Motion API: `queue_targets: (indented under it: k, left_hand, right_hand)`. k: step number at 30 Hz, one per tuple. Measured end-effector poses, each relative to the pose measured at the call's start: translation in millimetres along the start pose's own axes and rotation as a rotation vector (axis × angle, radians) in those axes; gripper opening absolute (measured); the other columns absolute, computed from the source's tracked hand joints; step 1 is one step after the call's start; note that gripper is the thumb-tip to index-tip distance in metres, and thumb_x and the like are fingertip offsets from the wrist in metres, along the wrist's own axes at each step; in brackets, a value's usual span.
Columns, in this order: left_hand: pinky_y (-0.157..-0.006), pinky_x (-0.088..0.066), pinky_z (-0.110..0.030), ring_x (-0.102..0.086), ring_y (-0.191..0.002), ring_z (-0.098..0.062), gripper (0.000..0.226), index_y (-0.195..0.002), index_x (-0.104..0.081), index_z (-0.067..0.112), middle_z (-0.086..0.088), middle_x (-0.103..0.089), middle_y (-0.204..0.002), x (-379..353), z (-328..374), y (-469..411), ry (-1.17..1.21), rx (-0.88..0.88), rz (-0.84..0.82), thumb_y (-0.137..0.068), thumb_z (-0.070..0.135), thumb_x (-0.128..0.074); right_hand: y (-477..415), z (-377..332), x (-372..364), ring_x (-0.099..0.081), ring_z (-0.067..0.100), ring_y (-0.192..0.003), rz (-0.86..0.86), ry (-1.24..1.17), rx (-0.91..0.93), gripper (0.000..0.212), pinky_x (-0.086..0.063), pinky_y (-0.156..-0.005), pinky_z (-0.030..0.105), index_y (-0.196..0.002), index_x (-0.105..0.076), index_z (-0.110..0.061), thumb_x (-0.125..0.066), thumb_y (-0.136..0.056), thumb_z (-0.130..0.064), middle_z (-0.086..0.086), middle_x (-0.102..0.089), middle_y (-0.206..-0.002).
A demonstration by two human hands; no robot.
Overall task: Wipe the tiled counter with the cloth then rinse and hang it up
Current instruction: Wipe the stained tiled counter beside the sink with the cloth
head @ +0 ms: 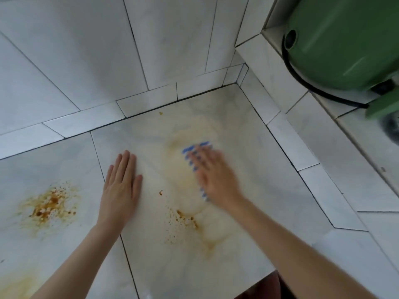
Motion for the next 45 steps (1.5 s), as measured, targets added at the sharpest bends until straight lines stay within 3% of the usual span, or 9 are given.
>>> queue_targets:
  k: [3,7,14,18,22,28,34,41,45]
  left_hand:
    - [-0.119,0.001,-0.027,-0.003,-0.146,-0.012,0.058,-0.149,-0.016,0.012,-0.001,-0.012,-0.157,1.0,3.7,1.9,-0.018,0.007,0.019,-0.098,0.04,-0.017]
    - [-0.119,-0.002,-0.03,-0.002,-0.146,-0.01,0.056,-0.15,-0.016,0.013,0.0,-0.012,-0.157,1.1,4.9,2.0,-0.013,0.022,0.028,-0.099,0.038,-0.017]
    - [-0.119,-0.003,-0.029,-0.006,-0.146,-0.011,0.055,-0.149,-0.02,0.012,0.0,-0.015,-0.157,1.5,4.7,2.2,0.003,0.03,0.042,-0.099,0.035,-0.022]
    - [-0.119,-0.006,-0.031,-0.007,-0.146,-0.011,0.055,-0.149,-0.021,0.013,0.001,-0.016,-0.157,2.5,4.2,2.5,0.029,0.036,0.046,-0.099,0.036,-0.023]
    - [-0.119,-0.005,-0.033,-0.004,-0.146,-0.01,0.054,-0.15,-0.019,0.015,0.002,-0.014,-0.157,2.4,4.8,3.3,0.027,0.039,0.044,-0.1,0.036,-0.023]
    - [-0.119,-0.005,-0.039,-0.004,-0.146,-0.009,0.054,-0.15,-0.018,0.016,0.004,-0.013,-0.157,1.8,4.0,3.1,0.001,0.053,0.038,-0.1,0.035,-0.024]
    - [-0.119,-0.006,-0.039,-0.006,-0.146,-0.01,0.053,-0.149,-0.021,0.015,0.003,-0.015,-0.157,1.4,3.6,2.9,0.018,0.049,0.049,-0.099,0.034,-0.026]
    - [-0.119,-0.008,-0.04,-0.007,-0.146,-0.01,0.053,-0.149,-0.021,0.014,0.001,-0.016,-0.157,2.8,5.0,3.2,0.013,0.045,0.05,-0.099,0.033,-0.026]
    - [-0.119,-0.006,-0.039,-0.006,-0.146,-0.01,0.053,-0.149,-0.021,0.015,0.002,-0.016,-0.157,3.3,4.0,3.8,0.017,0.047,0.045,-0.099,0.033,-0.026]
  right_hand:
    - [-22.9,83.3,17.1,-0.027,0.04,-0.138,-0.017,0.174,-0.238,0.056,-0.021,-0.111,0.047,-0.145,-0.03,-0.005,-0.029,-0.092,-0.021,0.019,-0.03,-0.15]
    - [-63.2,101.1,23.7,0.005,0.031,-0.145,-0.015,0.208,-0.483,0.058,0.003,-0.117,0.042,-0.15,-0.007,-0.009,-0.029,-0.099,-0.022,0.011,0.004,-0.159]
    - [-101.9,-61.0,1.9,-0.027,0.025,-0.141,0.09,0.02,0.0,0.053,-0.014,-0.117,0.037,-0.145,-0.032,-0.019,-0.02,-0.094,-0.027,0.007,-0.03,-0.153]
    - [-73.1,-51.1,0.6,-0.03,0.023,-0.14,-0.025,0.036,0.213,0.052,-0.014,-0.114,0.037,-0.145,-0.032,-0.02,-0.024,-0.095,-0.029,0.004,-0.034,-0.151]
    - [-92.3,43.6,18.1,-0.038,0.037,-0.133,0.032,0.117,-0.065,0.05,-0.031,-0.107,0.052,-0.139,-0.041,-0.006,-0.036,-0.091,-0.019,0.018,-0.042,-0.144]
    - [-139.3,58.6,33.2,0.0,0.029,-0.146,0.042,0.06,-0.543,0.062,0.001,-0.118,0.042,-0.15,-0.001,-0.009,-0.033,-0.099,-0.025,0.013,-0.002,-0.158]
    - [-150.0,-49.6,5.7,-0.02,0.03,-0.143,0.104,-0.038,-0.21,0.062,-0.007,-0.117,0.039,-0.147,-0.025,-0.008,-0.01,-0.09,-0.028,0.017,-0.025,-0.153]
    - [-133.9,-84.1,-3.9,-0.007,0.019,-0.146,-0.044,0.121,0.363,0.051,0.003,-0.117,0.033,-0.15,-0.012,-0.022,-0.017,-0.099,-0.028,0.001,-0.011,-0.158]
    - [-117.3,-31.6,8.3,-0.026,0.026,-0.141,-0.026,0.08,0.282,0.054,-0.005,-0.112,0.034,-0.146,-0.03,-0.02,-0.016,-0.095,-0.033,0.006,-0.03,-0.153]
Point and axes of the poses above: each hand's wrist, its own y-axis away from the middle knuckle, its own x-axis out of the back of the hand, z = x × y, the point moved 3 cm from there along -y, towards the middle knuckle
